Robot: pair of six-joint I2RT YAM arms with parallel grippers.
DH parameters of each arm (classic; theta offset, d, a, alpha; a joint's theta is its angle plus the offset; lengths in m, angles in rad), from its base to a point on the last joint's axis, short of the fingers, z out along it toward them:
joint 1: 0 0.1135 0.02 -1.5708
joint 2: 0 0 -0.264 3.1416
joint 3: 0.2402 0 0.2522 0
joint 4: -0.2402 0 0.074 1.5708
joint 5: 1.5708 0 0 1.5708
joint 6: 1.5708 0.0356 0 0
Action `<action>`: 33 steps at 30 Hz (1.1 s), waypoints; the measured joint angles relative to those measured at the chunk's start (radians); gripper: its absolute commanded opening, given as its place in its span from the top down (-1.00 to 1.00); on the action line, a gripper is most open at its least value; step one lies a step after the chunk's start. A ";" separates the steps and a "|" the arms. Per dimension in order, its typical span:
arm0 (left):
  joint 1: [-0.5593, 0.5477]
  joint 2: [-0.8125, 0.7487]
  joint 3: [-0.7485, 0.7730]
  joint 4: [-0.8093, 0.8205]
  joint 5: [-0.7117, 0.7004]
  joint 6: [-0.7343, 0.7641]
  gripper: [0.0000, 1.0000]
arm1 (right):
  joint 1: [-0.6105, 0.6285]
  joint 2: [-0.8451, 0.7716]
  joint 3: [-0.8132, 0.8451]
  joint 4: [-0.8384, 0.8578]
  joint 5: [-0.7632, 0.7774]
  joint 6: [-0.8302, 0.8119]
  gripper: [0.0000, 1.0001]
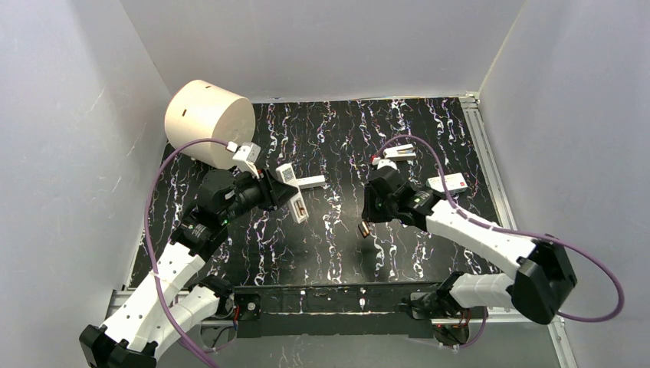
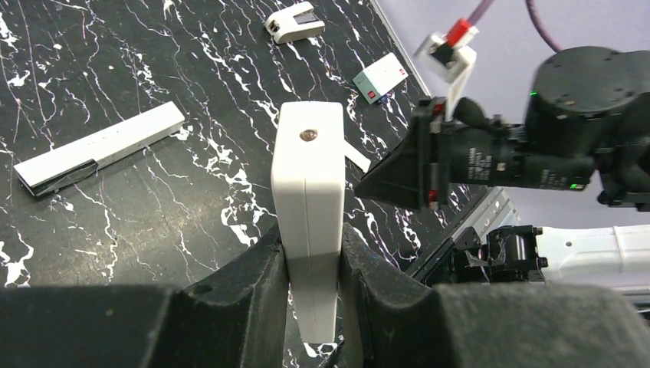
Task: Load the batteries into the remote control
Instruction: Pick up the battery from the center of the board.
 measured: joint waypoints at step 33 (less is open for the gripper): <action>0.000 0.040 -0.027 -0.002 0.005 -0.031 1.00 | 0.058 0.320 0.048 0.033 0.252 -0.090 0.29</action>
